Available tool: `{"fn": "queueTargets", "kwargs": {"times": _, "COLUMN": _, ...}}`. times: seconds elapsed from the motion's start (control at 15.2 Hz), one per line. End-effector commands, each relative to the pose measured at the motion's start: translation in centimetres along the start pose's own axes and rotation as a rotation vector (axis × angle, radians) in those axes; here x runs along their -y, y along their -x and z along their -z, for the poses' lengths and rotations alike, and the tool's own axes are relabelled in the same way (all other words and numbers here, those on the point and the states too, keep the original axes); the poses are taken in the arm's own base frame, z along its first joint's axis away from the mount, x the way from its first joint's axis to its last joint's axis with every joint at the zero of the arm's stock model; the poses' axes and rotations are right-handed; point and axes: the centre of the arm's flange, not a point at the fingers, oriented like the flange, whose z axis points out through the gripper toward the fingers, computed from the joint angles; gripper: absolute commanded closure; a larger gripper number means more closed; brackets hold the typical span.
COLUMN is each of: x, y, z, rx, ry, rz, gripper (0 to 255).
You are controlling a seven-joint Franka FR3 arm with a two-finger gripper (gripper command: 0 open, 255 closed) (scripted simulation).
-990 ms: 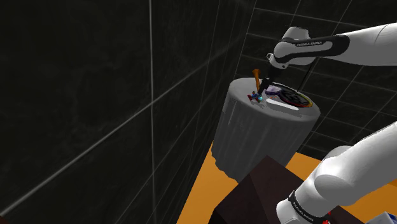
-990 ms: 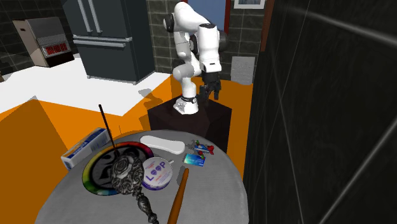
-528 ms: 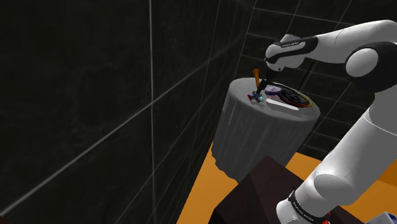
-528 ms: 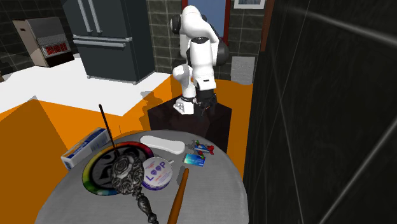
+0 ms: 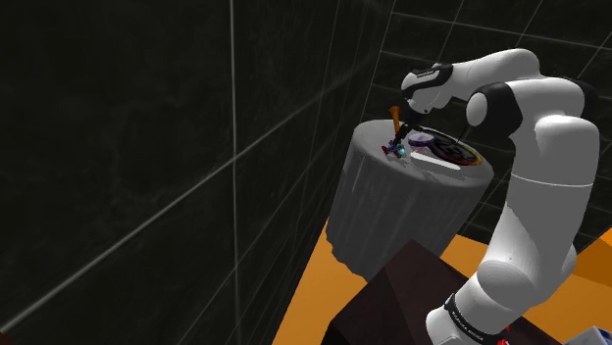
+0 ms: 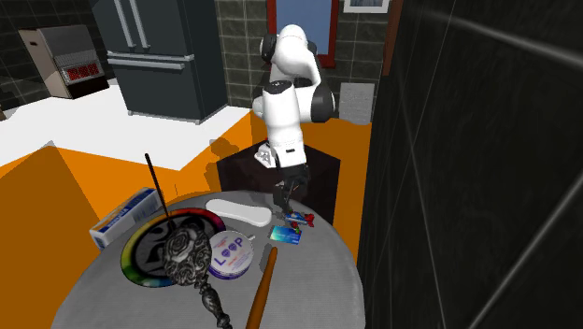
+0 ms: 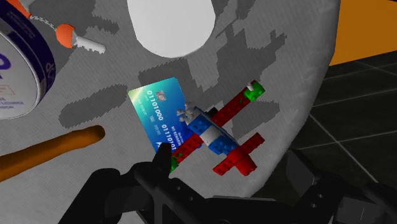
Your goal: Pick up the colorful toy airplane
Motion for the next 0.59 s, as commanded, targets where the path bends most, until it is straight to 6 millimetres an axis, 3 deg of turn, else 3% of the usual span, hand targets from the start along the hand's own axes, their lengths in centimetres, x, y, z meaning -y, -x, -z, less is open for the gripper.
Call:
{"fn": "queueTargets", "kwargs": {"times": 0.0, "x": -1.5, "y": 0.0, "z": -1.0, "rx": -0.004, "ry": -0.005, "rz": 0.003, "gripper": 0}}
{"fn": "queueTargets", "kwargs": {"times": 0.53, "x": -1.4, "y": 0.7, "z": -5.0, "rx": -0.004, "ry": -0.005, "rz": 0.003, "gripper": 0}}
